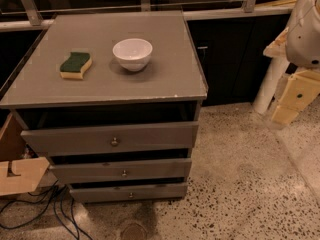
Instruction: Open middle drawer
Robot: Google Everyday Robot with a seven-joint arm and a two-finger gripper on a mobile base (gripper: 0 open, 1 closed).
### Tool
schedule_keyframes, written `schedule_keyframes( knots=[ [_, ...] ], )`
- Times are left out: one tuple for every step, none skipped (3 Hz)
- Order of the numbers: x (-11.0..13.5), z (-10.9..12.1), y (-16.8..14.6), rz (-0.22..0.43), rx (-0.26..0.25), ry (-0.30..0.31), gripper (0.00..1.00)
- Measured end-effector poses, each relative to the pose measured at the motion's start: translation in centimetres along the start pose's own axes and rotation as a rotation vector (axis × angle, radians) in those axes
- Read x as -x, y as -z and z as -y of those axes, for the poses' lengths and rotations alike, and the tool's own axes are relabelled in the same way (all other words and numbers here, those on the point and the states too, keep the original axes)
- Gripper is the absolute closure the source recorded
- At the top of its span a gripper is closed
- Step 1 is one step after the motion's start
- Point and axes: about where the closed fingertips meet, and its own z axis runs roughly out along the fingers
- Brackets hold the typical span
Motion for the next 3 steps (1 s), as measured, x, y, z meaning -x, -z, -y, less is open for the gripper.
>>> schedule_keyframes(
  knots=[
    [0.00, 0.00, 0.00, 0.000, 0.000, 0.000, 0.37],
    [0.00, 0.00, 0.00, 0.000, 0.000, 0.000, 0.60],
    [0.00, 0.00, 0.00, 0.000, 0.000, 0.000, 0.84]
  ],
)
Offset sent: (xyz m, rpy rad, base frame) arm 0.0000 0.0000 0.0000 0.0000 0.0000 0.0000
